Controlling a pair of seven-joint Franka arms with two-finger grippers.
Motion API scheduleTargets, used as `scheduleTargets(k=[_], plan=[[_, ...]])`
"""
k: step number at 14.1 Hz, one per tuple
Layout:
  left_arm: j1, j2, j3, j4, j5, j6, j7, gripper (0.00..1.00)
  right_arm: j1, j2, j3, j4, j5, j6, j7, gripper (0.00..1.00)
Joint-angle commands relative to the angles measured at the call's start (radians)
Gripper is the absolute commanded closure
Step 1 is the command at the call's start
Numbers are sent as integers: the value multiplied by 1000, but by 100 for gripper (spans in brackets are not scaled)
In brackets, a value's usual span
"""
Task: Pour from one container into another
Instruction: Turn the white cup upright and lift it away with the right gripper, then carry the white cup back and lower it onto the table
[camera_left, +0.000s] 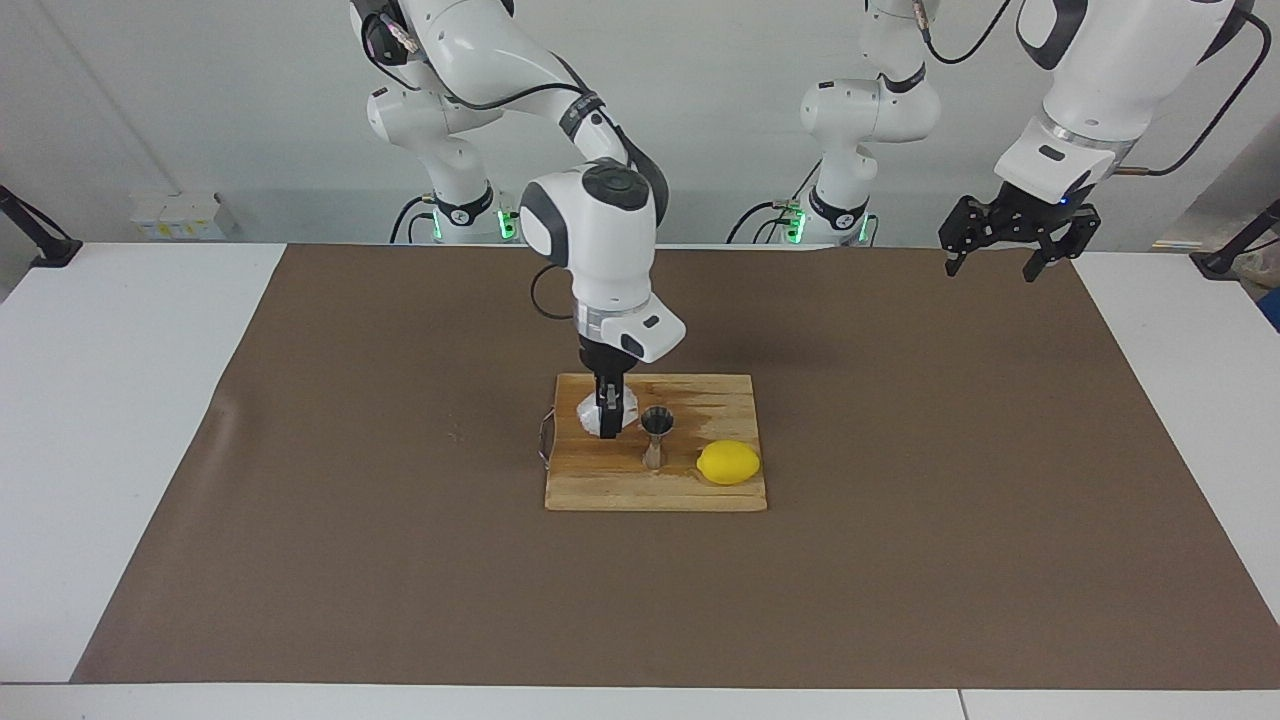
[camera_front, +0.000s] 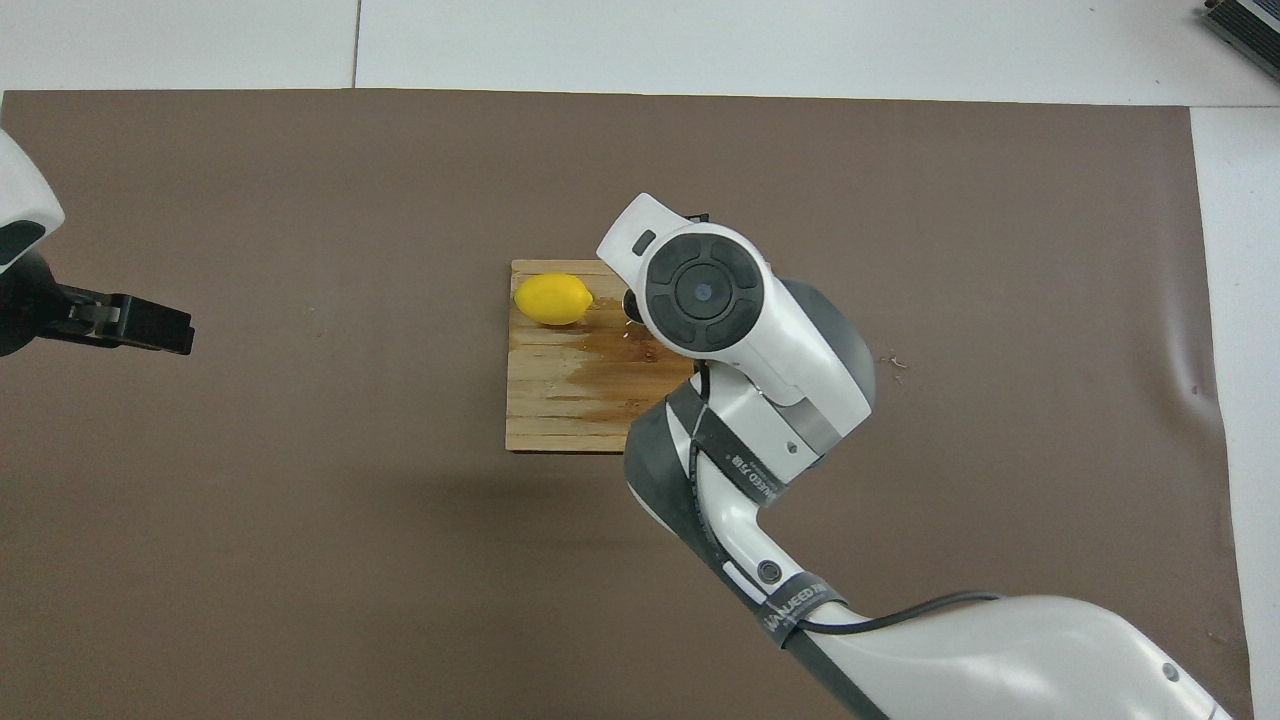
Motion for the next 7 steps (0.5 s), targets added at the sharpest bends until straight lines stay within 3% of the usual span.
scheduleTargets(k=[1, 4, 7], plan=[[1, -7, 1, 2, 12, -15, 1, 0, -110, -21, 18, -16, 187, 13, -171, 90], [1, -7, 1, 2, 12, -15, 1, 0, -227, -32, 18, -57, 373, 13, -362, 90], [1, -7, 0, 2, 12, -15, 1, 0, -342, -85, 18, -212, 591, 76, -592, 90]])
